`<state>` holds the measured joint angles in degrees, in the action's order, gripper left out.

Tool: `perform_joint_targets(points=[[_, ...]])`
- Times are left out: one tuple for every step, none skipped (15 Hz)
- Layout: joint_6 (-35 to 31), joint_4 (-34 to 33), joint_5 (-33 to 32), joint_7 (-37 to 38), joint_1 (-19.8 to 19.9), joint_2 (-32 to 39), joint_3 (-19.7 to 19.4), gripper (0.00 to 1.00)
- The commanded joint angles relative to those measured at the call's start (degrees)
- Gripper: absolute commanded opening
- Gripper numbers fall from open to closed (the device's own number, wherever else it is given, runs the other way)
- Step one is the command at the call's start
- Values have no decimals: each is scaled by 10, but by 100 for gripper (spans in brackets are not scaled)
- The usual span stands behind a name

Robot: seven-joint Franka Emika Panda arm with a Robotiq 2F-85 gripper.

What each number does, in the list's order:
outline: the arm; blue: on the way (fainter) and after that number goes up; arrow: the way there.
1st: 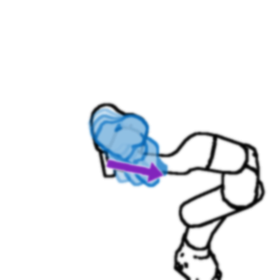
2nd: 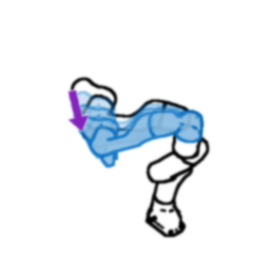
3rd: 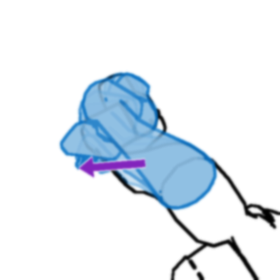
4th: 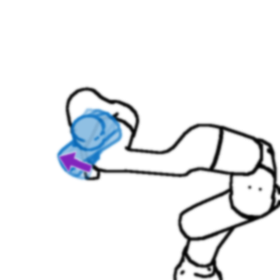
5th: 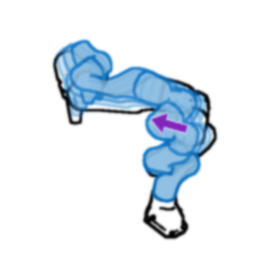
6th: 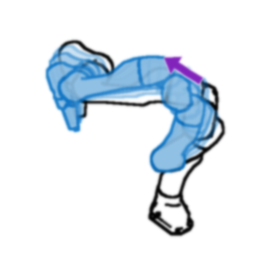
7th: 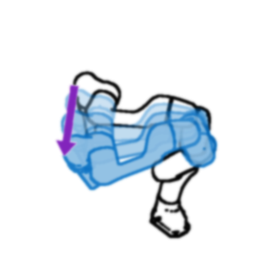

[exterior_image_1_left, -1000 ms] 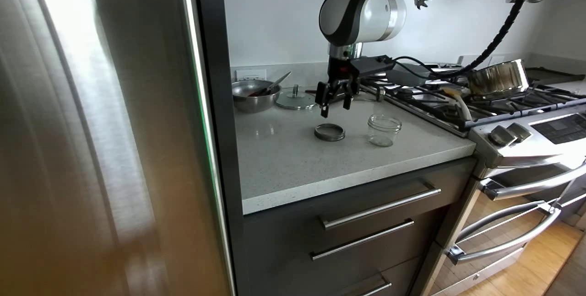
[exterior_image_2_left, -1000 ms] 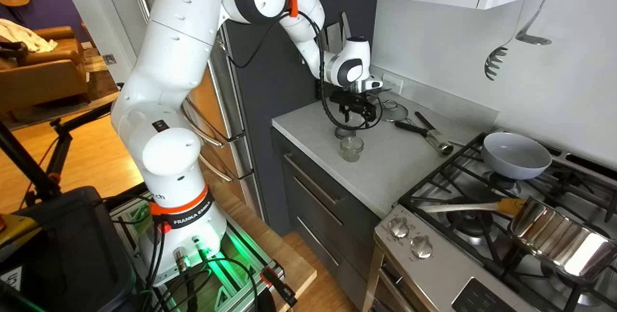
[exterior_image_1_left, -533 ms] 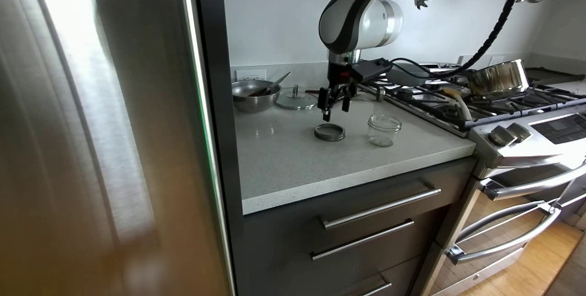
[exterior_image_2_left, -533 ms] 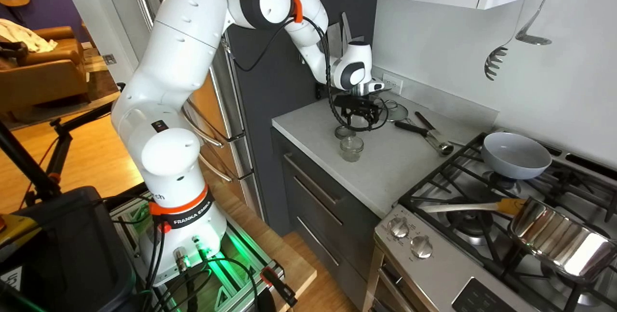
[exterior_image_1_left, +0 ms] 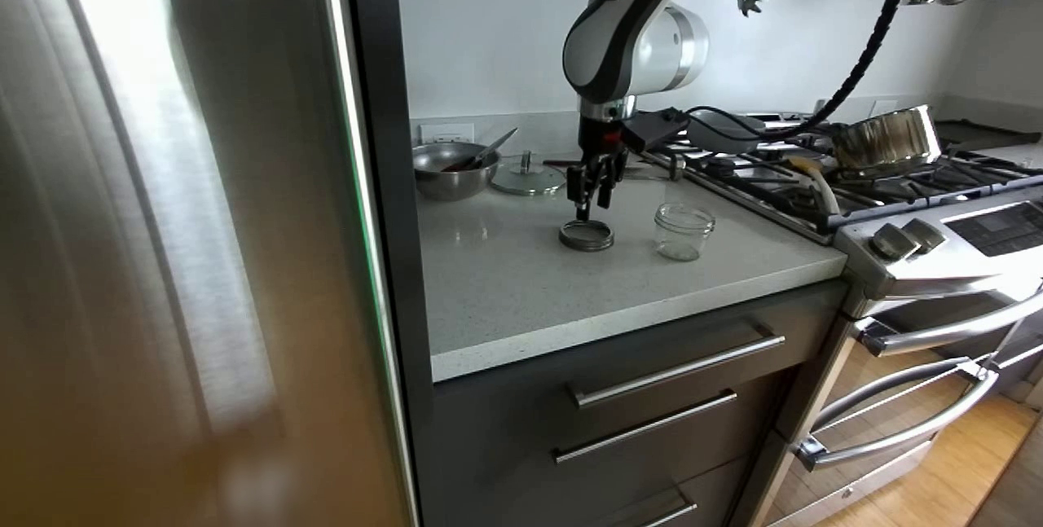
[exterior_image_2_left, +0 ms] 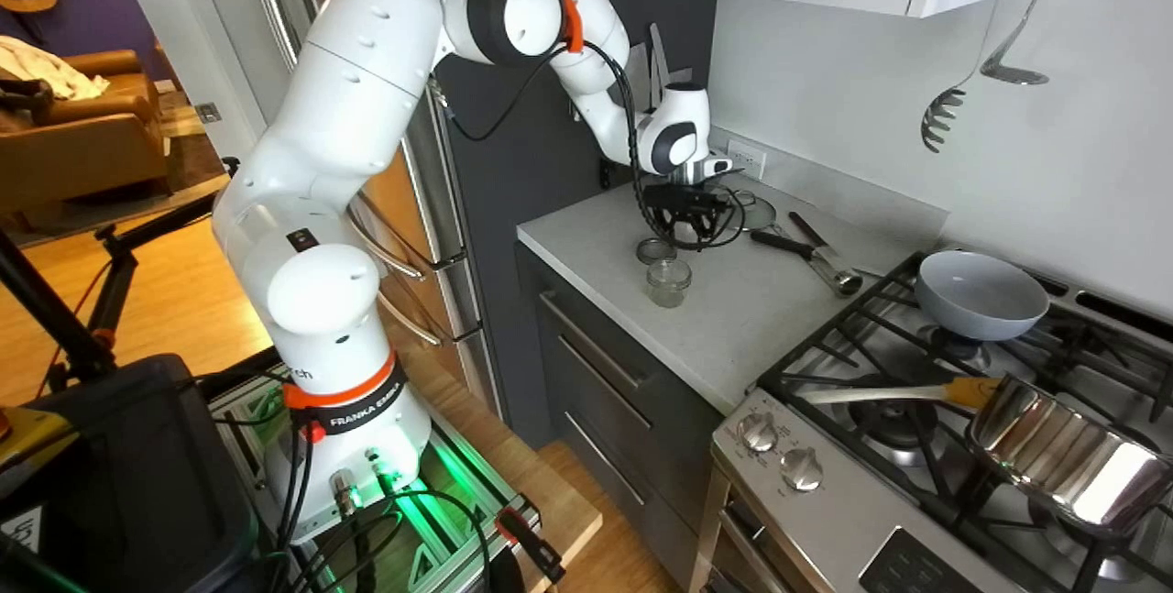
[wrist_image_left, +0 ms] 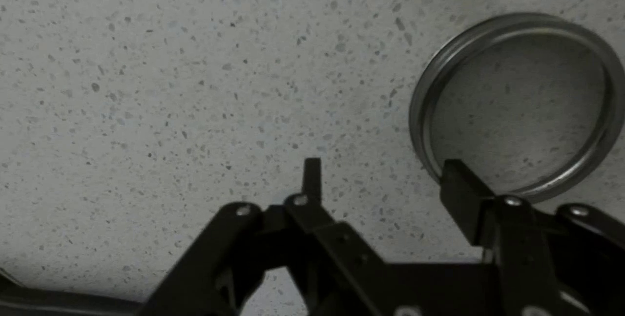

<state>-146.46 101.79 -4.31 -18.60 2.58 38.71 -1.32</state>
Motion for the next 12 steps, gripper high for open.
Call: perform_joint_targets(points=[[20, -23, -10, -29, 20, 17, 22, 92], [23, -25, -10, -33, 21, 19, 23, 97], [25, -27, -11, -37, 21, 20, 24, 100], [27, -29, -11, -39, 22, 22, 25, 100], [28, -30, -12, -42, 22, 23, 25, 98], [29, -32, -12, -43, 22, 24, 25, 93], [36, -32, -13, -42, 22, 24, 23, 89], [37, -29, -13, -45, 24, 22, 23, 86], [40, -28, -12, -47, 26, 19, 23, 86], [41, -27, -12, -48, 27, 17, 22, 77], [45, -28, -13, -48, 27, 17, 21, 81], [47, -30, -12, -49, 29, 16, 22, 78]])
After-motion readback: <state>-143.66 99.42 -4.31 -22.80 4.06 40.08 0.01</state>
